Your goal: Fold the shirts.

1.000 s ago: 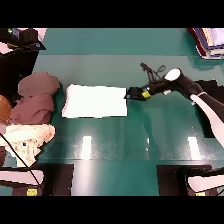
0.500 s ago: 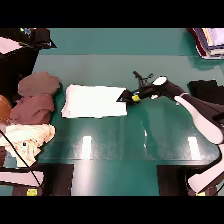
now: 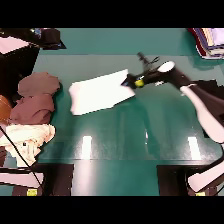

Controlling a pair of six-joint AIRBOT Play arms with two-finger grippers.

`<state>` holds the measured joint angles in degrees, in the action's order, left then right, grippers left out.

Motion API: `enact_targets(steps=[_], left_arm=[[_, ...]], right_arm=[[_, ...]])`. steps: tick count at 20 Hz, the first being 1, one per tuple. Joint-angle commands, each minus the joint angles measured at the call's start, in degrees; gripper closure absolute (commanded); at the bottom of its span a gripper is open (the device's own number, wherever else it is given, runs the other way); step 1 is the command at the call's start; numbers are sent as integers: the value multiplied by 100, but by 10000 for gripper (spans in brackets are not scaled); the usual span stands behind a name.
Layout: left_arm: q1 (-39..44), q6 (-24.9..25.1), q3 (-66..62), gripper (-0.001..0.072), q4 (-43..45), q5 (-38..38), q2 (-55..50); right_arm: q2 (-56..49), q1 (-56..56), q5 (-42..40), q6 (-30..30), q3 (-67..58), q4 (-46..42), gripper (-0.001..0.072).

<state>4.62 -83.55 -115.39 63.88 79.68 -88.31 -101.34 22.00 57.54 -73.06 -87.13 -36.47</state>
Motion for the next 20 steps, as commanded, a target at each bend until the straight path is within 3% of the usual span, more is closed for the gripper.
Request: enact_targets(steps=[1, 4, 10, 15, 20], left_arm=[[378, 7, -2, 680, 2, -28, -2], [557, 4, -2, 680, 4, -24, -2], [758, -4, -2, 680, -9, -114, -2], [844, -9, -2, 680, 2, -149, -2], [844, -9, -2, 679, 0, -210, -2]], right_arm=[[776, -1191, 153, -496, -44, -1056, 696], [1419, -2544, 275, -601, -44, -1475, 696], [1893, -4809, 92, -654, -46, -1399, 695], [1893, -5431, 74, -638, -50, -1364, 696], [1895, -5493, 378, -442, -391, -719, 696]])
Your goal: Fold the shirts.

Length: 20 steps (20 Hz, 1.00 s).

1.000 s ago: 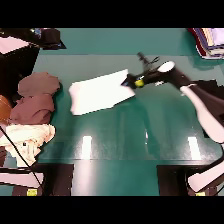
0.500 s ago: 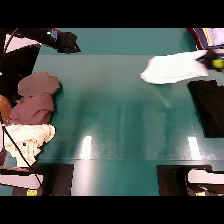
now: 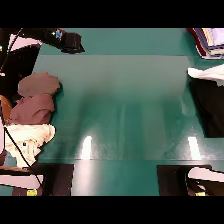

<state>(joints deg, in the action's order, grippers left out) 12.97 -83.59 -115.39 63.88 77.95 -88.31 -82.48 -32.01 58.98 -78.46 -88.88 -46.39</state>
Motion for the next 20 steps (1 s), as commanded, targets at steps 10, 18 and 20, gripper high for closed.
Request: enact_targets(steps=[10, 18, 20], left_arm=[[9, 142, -2, 679, 4, -37, -2], [9, 238, 0, 679, 4, -35, -2], [9, 308, -2, 679, 4, -13, -2]], right_arm=[[942, -273, 1019, -262, -81, -1519, 696], [1910, -741, 1329, -282, 1834, -2264, 691], [2105, -927, 1506, -382, 2299, -2282, 670]])
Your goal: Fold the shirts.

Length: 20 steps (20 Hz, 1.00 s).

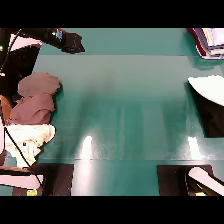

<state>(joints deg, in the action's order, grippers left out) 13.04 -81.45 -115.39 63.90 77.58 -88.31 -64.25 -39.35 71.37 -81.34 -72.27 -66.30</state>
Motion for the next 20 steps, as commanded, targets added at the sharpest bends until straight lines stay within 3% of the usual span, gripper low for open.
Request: enact_targets(steps=[1, 3, 5, 10, 17, 18, 20], left_arm=[[2, 94, 0, 679, 2, 42, -2], [2, 94, -2, 679, 2, 44, -2], [2, 94, 0, 679, 2, 44, -2], [2, 92, -2, 679, 2, -9, -2], [2, 90, -2, 679, -2, -122, -2], [2, 90, -2, 679, -2, -153, -2], [2, 90, -2, 679, -2, -216, -2]], right_arm=[[374, -308, 295, -101, 861, -291, 569], [573, -560, 345, -98, 1248, -291, 327], [710, -793, 415, -90, 1414, -278, 152], [1064, -278, 337, -46, 1209, 363, 148], [737, 2566, 229, -46, 619, 861, 163], [636, 2981, 186, -44, 535, 831, 263], [446, 3661, 203, -46, 341, 778, 640]])
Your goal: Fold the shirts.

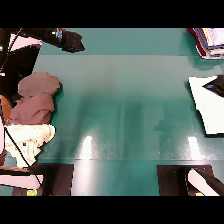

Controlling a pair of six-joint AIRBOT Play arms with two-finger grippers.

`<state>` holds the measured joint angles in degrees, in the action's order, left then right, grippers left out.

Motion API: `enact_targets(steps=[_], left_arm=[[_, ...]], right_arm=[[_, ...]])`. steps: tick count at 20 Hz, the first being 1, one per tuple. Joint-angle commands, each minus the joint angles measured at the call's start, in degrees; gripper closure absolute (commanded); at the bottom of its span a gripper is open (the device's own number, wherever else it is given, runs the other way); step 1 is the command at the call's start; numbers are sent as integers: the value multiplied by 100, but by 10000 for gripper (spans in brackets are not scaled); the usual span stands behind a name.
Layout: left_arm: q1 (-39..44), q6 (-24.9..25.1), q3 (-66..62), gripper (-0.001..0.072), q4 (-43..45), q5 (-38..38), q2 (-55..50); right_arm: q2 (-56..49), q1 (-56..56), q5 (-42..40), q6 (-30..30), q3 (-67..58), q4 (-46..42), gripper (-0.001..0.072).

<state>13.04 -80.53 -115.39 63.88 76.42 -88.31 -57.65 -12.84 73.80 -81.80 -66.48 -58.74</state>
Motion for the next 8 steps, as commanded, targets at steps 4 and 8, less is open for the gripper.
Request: enact_targets(steps=[4, 8], left_arm=[[2, -2, -2, 679, 0, -98, -2], [2, -4, -2, 678, 0, -98, -2]], right_arm=[[-505, 1845, -24, 2, -621, 17, 694], [-614, 2037, -28, 0, -817, 26, 694]])
